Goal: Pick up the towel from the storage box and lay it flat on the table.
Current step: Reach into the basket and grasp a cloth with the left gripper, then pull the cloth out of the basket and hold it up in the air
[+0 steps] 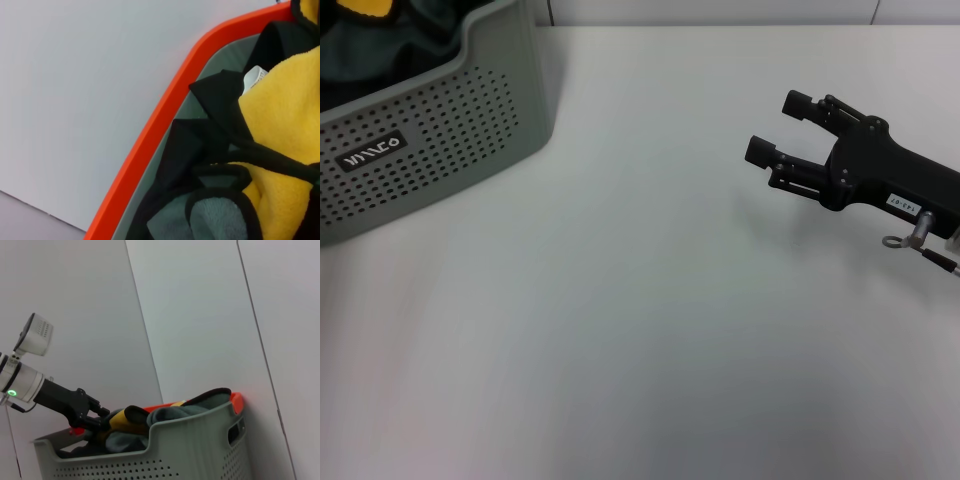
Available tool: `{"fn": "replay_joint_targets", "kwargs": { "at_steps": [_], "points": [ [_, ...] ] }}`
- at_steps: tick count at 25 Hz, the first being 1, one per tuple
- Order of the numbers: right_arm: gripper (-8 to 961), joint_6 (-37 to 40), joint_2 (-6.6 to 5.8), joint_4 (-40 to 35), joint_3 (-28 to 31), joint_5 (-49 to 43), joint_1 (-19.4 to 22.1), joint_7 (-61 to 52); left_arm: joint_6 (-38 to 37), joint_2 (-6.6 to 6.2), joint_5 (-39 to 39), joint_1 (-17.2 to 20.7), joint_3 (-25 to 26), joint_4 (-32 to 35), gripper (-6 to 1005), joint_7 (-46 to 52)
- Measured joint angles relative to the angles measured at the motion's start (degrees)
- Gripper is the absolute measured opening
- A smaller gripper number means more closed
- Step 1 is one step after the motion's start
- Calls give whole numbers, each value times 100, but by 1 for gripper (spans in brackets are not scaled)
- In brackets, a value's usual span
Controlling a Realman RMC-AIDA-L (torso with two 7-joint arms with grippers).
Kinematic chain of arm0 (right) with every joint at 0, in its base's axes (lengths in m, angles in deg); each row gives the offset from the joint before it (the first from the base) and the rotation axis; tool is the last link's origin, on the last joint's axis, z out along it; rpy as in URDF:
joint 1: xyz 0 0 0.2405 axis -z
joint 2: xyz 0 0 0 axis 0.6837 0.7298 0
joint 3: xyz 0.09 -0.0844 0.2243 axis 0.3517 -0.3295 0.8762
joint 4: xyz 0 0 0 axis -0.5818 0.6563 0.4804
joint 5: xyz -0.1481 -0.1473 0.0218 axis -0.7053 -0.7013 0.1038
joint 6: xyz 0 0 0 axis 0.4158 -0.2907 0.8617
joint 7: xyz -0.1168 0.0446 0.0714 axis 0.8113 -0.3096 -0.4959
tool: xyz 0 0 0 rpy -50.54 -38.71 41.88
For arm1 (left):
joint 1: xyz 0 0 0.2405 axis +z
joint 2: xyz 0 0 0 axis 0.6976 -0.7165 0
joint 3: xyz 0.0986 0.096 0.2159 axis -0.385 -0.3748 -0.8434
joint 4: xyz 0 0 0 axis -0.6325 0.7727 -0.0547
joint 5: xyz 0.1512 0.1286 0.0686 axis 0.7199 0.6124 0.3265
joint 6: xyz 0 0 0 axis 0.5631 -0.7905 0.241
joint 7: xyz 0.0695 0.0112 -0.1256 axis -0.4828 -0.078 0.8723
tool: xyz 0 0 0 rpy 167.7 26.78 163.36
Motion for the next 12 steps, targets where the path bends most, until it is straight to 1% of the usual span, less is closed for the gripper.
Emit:
{"fn": "replay_joint_targets", "kwargs": {
  "at_steps": [1, 8, 12],
  "points": [
    [878, -1, 1, 0, 0, 0, 3, 0, -1, 0, -14, 1, -1, 0, 440, 0],
    [878, -4, 1, -13, 2, 0, 21, 0, -51, 0, -80, -3, -4, -19, 286, 5],
    [877, 9, 0, -22, 2, -1, 24, 0, -97, -1, -515, 33, 114, 43, 205, 14]
  ]
}}
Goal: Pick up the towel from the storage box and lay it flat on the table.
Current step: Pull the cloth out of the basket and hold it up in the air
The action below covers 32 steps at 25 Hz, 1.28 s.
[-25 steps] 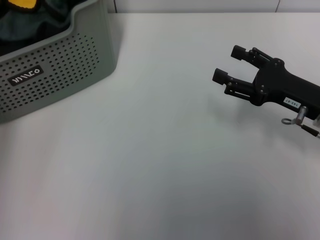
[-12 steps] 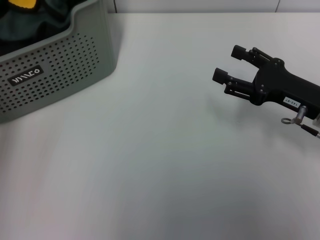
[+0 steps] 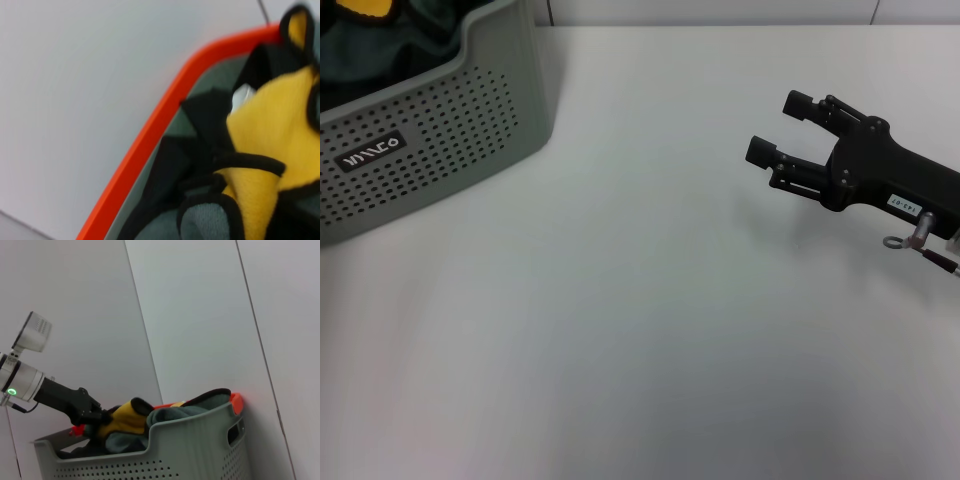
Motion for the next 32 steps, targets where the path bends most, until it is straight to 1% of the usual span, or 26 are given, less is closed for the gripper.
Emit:
{"fn": "replay_joint_targets", "kwargs": {
  "at_steps": [3, 6, 8, 9, 11, 14, 15, 16, 18, 21, 24, 27, 29, 32],
  "points": [
    [877, 53, -7, -25, 0, -2, 1, 0, -144, -2, -696, 70, 293, 181, 145, 2],
    [877, 225, -32, -37, 0, -3, -23, 19, -431, -9, -1725, 178, 713, 508, 71, -22],
    [877, 455, -58, -62, 0, -3, -59, 91, -591, -8, -2536, 335, 929, 789, 22, -91],
    [877, 563, -72, -95, 0, -3, -75, 126, -641, -5, -3027, 509, 987, 992, 22, -174],
    [877, 718, -88, -196, 0, -3, -103, 159, -668, -1, -3543, 722, 995, 1216, 22, -318],
    [877, 830, -94, -288, 0, -3, -104, 163, -739, 4, -4620, 1097, 1005, 1532, 22, -651],
    [877, 1046, -115, -391, 1, 1, -92, 165, -795, 3, -4977, 1170, 1039, 1550, 22, -756],
    [877, 1129, -124, -407, 2, 11, -91, 164, -891, -1, -5478, 1263, 1105, 1569, 22, -910],
    [877, 1310, -155, -418, 6, 31, -93, 152, -1148, -1, -6247, 1366, 1314, 1565, 22, -1161],
    [876, 1683, -188, -420, 52, 45, -112, 81, -1696, 4, -7136, 1442, 1669, 1554, 22, -1483],
    [876, 2212, -198, -415, 223, 47, -79, -25, -2225, 3, -7590, 1449, 1808, 1472, 22, -1796],
    [876, 2626, -204, -374, 400, 31, -61, -203, -2747, 7, -7936, 1446, 1807, 1210, 22, -2135],
    [876, 2772, -212, -372, 438, 28, -61, -363, -2949, 20, -8023, 1434, 1753, 1069, 22, -2292],
    [874, 2955, -209, -380, 428, 24, -96, -516, -3028, 40, -7996, 1435, 1545, 891, 22, -2489]
  ]
}}
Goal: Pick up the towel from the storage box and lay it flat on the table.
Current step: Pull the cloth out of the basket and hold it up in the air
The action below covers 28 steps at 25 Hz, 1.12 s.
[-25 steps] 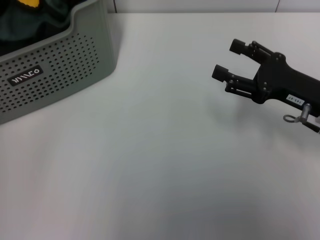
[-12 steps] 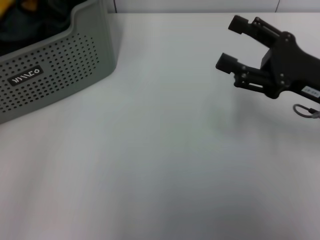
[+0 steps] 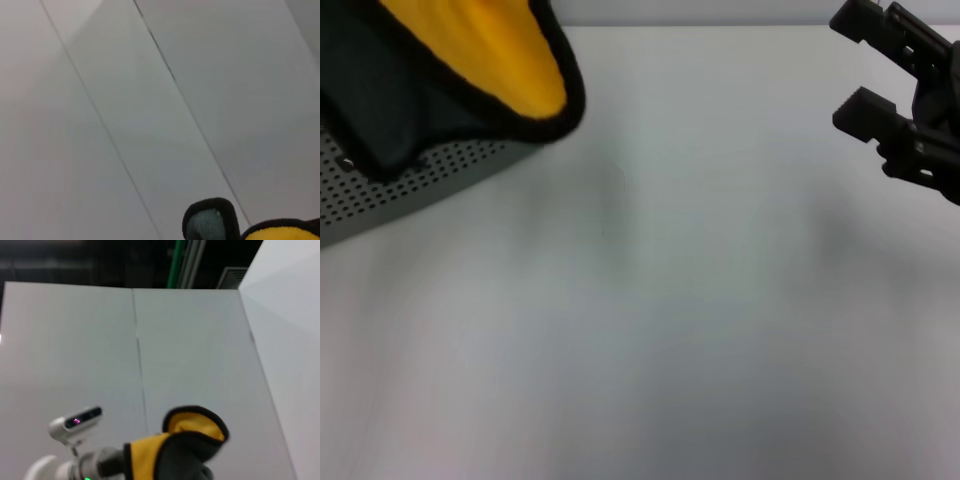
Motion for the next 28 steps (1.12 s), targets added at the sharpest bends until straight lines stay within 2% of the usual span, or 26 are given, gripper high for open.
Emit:
{"fn": "replay_joint_targets", "kwargs": {
  "at_steps": [5, 10, 15, 20, 28],
  "points": [
    [858, -38, 99, -6, 13, 2, -93, -164, 77, 14, 102, -15, -301, -282, 22, -328],
    [787, -149, 176, 171, -62, -62, -538, -777, 450, 22, 369, -33, -660, -279, 23, -350],
    [716, -871, 307, 273, -351, -83, -906, -994, 700, 12, 398, -109, -881, -341, 23, -393],
    [512, -1267, 315, 272, -698, -66, -1129, -1234, 872, 17, 466, -228, -1111, -424, 23, -454],
    [448, -1174, 316, 123, -1085, -2, -1207, -1402, 1066, 13, 514, -220, -1332, -541, 23, -598]
  ]
}}
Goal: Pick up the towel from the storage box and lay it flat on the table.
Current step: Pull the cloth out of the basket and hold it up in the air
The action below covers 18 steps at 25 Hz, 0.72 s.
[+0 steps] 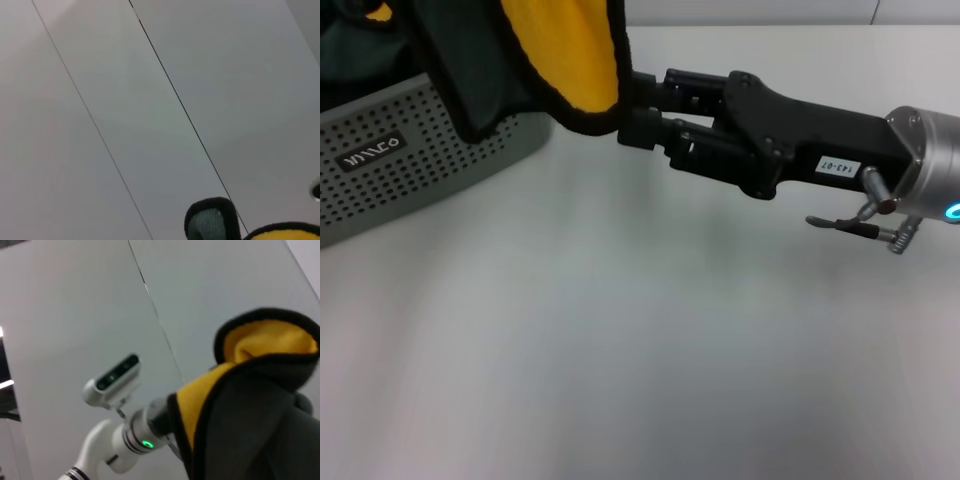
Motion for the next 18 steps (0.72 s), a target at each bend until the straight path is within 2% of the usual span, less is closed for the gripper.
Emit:
{"fn": "replay_joint_targets", "kwargs": {
  "at_steps": [6, 18],
  "points": [
    [419, 290, 0, -21, 23, 137, 109, -76, 5, -10, 120, -18, 16, 2, 23, -5],
    [409, 234, 0, -22, 14, 208, 98, -27, 14, -16, 171, -41, -5, 21, 25, -7]
  ]
}}
